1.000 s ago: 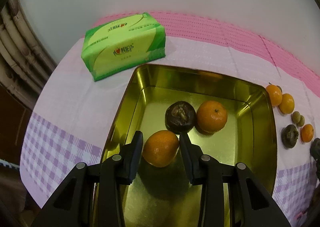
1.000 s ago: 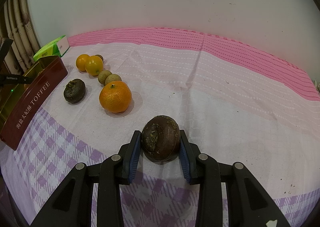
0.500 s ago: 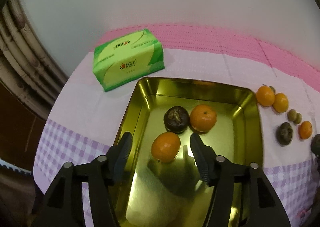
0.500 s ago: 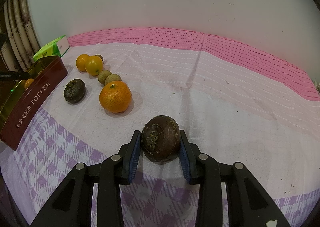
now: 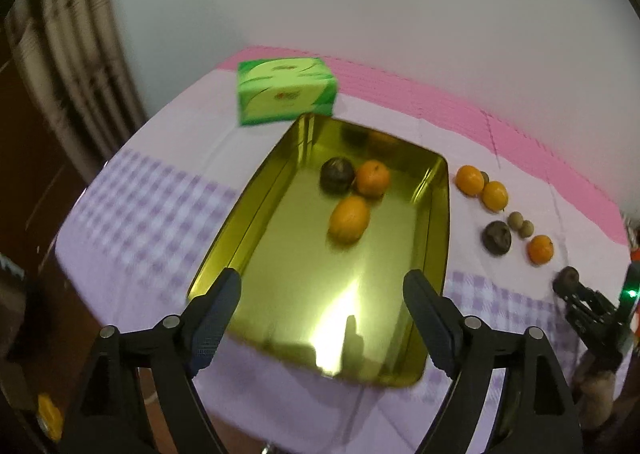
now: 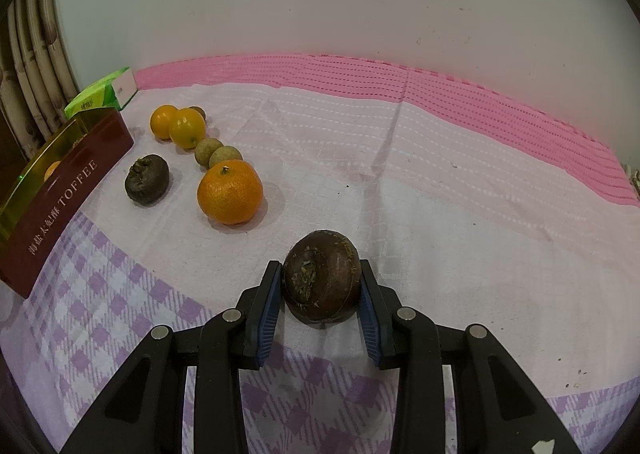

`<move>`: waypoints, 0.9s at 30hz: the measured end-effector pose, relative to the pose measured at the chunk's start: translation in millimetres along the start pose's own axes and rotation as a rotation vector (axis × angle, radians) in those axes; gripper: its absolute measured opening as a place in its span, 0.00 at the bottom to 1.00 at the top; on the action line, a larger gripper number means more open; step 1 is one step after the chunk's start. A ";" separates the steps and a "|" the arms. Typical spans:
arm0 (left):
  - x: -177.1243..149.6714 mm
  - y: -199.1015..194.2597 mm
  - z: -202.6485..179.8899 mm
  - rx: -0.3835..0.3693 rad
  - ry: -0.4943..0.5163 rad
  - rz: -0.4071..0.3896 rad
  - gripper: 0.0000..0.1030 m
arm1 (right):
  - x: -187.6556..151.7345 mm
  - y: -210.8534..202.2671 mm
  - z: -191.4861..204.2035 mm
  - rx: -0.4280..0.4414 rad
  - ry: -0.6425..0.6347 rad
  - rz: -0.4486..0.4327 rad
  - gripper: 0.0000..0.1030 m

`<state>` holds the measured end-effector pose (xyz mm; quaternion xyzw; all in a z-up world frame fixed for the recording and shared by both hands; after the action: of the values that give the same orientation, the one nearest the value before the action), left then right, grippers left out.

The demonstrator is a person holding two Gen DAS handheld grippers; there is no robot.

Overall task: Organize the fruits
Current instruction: 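Withdraw the left gripper while the right gripper carries the dark fruit toward the tray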

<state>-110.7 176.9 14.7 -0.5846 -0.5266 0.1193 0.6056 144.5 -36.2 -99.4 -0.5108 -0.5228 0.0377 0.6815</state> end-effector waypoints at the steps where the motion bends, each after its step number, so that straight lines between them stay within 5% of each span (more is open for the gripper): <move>1: -4.9 -5.3 4.7 0.006 -0.022 -0.003 0.81 | 0.0 -0.1 0.8 -0.008 -0.004 0.003 0.32; 16: -33.6 -19.4 30.7 0.022 -0.071 0.032 0.86 | -18.3 -54.7 12.2 0.096 0.156 -0.005 0.32; 27: -18.0 -38.6 49.9 0.095 -0.113 -0.130 0.86 | 55.1 -90.9 86.8 0.240 0.026 -0.089 0.32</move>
<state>-175.2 181.1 26.0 -0.5121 -0.5907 0.1372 0.6083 60.2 9.8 -1.3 -0.4023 -0.5277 0.0631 0.7455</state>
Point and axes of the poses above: each gripper's, at about its wrist camera, not at the fingertips, and y roughly the way its jaws point, z to its left, x to its top, the point moved 4 cm from there along y, roughly the way its jaws point, and after that the axes turned 15 degrees about -y, right-handed, at the moved point
